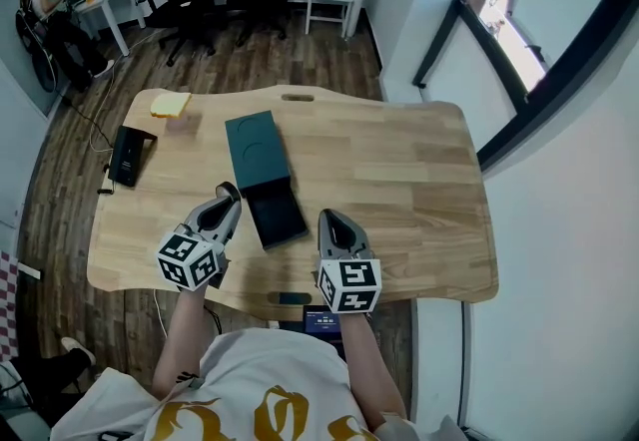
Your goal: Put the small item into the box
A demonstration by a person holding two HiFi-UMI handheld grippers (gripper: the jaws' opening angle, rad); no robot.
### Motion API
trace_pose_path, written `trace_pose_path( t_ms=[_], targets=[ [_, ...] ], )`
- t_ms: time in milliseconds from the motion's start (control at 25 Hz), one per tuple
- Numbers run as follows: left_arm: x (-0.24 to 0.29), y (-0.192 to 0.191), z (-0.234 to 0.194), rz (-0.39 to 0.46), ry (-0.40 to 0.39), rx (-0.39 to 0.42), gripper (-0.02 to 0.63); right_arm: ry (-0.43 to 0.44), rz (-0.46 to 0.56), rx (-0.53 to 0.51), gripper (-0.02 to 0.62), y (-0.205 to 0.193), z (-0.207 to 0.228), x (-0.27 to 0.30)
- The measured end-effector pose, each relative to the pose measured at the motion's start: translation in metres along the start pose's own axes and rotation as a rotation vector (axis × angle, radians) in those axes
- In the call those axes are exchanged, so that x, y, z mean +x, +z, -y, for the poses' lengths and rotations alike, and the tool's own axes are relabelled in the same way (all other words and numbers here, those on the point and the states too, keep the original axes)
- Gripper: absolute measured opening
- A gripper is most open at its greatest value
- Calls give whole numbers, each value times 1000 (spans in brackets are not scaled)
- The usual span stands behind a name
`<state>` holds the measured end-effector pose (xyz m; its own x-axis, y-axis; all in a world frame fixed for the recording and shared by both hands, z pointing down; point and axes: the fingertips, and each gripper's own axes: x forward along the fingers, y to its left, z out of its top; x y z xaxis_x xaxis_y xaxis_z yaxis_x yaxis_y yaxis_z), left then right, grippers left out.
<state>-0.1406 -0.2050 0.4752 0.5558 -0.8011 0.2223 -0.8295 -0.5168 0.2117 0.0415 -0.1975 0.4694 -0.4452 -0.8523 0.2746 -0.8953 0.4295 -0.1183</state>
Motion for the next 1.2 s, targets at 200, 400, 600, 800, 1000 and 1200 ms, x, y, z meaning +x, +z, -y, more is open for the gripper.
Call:
trace_pose_path(
  t_ms=[200, 400, 600, 800, 1000, 1200],
  targets=[
    [6, -8, -1, -16, -7, -2, 37, -11, -18, 11, 5, -8, 8, 6],
    [13, -21, -4, -40, -6, -24, 37, -8, -38, 22, 5, -19, 13, 13],
    [21, -31, -6, -71, -10, -29, 37, -7, -62, 30, 5, -29, 18, 20],
    [32, -46, -9, -116, -25, -45, 37, -1, -87, 40, 5, -38, 21, 28],
    [44, -59, -11, -153, -40, -62, 37, -3, -116, 51, 5, -50, 27, 35],
    [59, -77, -11, -210, -59, -53, 37, -13, -146, 70, 5, -63, 36, 42]
  ],
)
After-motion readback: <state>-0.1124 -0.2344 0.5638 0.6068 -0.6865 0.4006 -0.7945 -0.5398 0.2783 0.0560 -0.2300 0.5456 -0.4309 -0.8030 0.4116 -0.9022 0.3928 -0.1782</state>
